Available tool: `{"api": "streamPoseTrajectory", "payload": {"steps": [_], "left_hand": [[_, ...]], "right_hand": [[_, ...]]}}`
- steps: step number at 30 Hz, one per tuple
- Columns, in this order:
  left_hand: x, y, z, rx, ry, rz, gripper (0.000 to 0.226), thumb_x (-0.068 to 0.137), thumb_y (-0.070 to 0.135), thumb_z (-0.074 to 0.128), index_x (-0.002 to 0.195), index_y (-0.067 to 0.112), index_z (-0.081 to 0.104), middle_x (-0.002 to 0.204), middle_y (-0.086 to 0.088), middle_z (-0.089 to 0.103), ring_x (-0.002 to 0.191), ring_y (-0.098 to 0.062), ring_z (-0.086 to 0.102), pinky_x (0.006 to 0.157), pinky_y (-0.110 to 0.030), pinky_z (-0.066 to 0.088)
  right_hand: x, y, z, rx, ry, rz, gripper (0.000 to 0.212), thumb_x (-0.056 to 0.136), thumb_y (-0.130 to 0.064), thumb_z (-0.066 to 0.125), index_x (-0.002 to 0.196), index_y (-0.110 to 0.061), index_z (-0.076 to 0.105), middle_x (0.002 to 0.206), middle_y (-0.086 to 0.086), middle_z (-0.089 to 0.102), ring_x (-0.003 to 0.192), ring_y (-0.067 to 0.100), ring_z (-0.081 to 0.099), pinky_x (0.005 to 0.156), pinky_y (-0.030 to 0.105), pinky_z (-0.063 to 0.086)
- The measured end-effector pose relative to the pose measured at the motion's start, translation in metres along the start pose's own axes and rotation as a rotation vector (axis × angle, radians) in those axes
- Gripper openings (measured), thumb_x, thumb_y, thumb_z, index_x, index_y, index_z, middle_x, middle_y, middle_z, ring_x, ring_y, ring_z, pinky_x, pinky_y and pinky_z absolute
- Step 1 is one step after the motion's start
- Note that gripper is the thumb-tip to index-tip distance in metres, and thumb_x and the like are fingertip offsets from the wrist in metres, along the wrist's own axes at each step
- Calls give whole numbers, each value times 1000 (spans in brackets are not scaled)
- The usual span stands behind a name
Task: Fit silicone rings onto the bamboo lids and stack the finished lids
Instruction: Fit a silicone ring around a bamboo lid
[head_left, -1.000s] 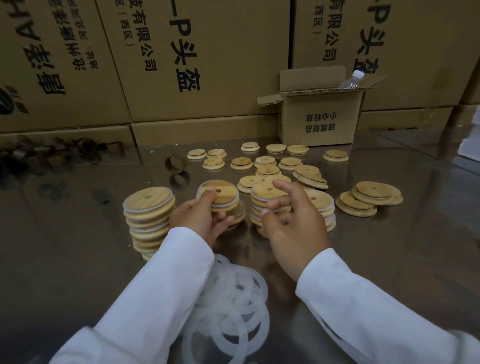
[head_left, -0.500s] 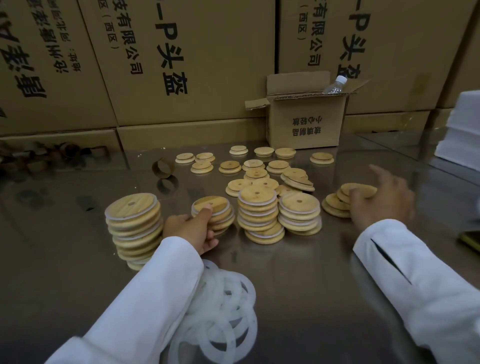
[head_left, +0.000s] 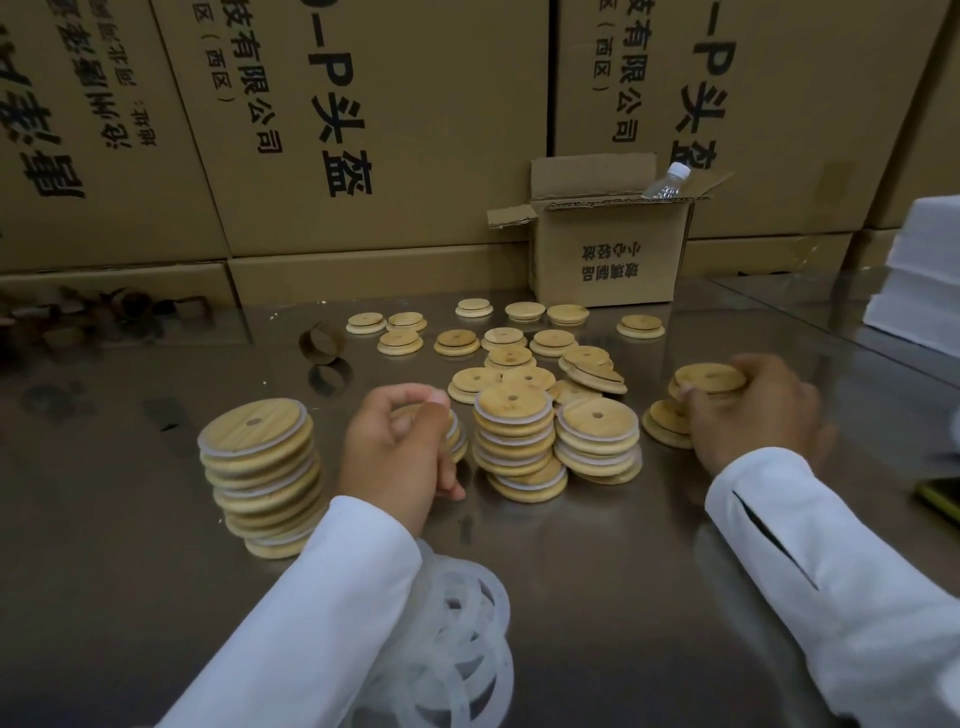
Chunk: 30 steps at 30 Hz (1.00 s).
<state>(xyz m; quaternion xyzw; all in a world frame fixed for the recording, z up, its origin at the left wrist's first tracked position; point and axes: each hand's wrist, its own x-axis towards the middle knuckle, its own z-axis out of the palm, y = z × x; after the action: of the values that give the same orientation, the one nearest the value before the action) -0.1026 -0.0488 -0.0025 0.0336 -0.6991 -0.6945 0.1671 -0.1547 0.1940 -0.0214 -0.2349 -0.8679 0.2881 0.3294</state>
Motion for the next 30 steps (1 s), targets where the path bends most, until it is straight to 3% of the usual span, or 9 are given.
{"api": "streamPoseTrajectory", "payload": {"steps": [6, 9, 11, 14, 17, 20, 22, 26, 30], "left_hand": [[-3, 2, 1, -174, -186, -158, 22, 90, 31, 50, 86, 11, 58, 46, 3, 53, 39, -13, 53, 42, -25, 51], [-2, 2, -1, -188, -273, -168, 36, 78, 47, 52, 85, 14, 64, 63, -5, 64, 57, -20, 62, 52, -30, 54], [-2, 1, -5, -100, -272, -95, 31, 74, 45, 57, 76, 17, 68, 70, -5, 67, 69, -21, 63, 60, -30, 50], [0, -2, -13, 9, -200, 25, 14, 83, 26, 61, 73, 18, 68, 69, -2, 67, 71, -19, 63, 64, -28, 50], [6, -5, -21, -29, -103, 23, 12, 81, 31, 64, 75, 20, 67, 74, -3, 66, 78, -22, 62, 74, -36, 50], [7, -3, -25, -136, -78, 11, 17, 67, 40, 66, 76, 26, 66, 83, -1, 64, 88, -22, 60, 65, -36, 54], [5, -1, -25, -259, -132, -32, 22, 62, 39, 63, 79, 25, 65, 95, -3, 62, 97, -25, 58, 57, -33, 55], [4, -1, -22, -418, -214, -127, 25, 65, 34, 62, 86, 21, 64, 113, -10, 58, 107, -33, 56, 59, -40, 57], [5, -2, -20, -442, -218, -172, 29, 64, 35, 61, 89, 19, 63, 100, -6, 61, 96, -30, 61, 52, -35, 55]], "right_hand": [[-52, -47, -15, 512, 164, -617, 52, 71, -32, 70, 112, -6, 53, 105, -1, 46, 98, 20, 50, 86, 28, 41], [-91, -65, -11, 569, 71, -940, 52, 70, -36, 67, 110, -7, 50, 102, 4, 51, 95, 20, 50, 83, 29, 42], [-111, -71, -6, 556, -51, -1028, 54, 69, -36, 68, 113, -12, 48, 105, 8, 56, 98, 20, 51, 86, 32, 43], [-125, -74, -3, 577, -269, -963, 65, 66, -32, 74, 122, -15, 45, 116, -1, 52, 109, 15, 49, 93, 31, 44], [-125, -71, -1, 565, -370, -818, 72, 66, -31, 78, 127, -17, 42, 121, -7, 42, 116, 7, 41, 98, 18, 35], [-123, -68, -1, 430, -400, -736, 42, 75, -30, 72, 111, -21, 53, 112, -7, 43, 107, 9, 42, 90, 21, 39], [-123, -66, -1, 297, -524, -770, 22, 81, -37, 64, 99, -26, 58, 102, -9, 42, 102, 9, 39, 85, 22, 36], [-123, -63, 2, 83, -823, -872, 26, 83, -47, 57, 103, -31, 64, 95, -10, 42, 102, 10, 39, 82, 25, 34], [-123, -66, 0, 204, -887, -763, 11, 81, -39, 64, 86, -31, 68, 92, -10, 47, 97, 9, 44, 85, 29, 41]]}}
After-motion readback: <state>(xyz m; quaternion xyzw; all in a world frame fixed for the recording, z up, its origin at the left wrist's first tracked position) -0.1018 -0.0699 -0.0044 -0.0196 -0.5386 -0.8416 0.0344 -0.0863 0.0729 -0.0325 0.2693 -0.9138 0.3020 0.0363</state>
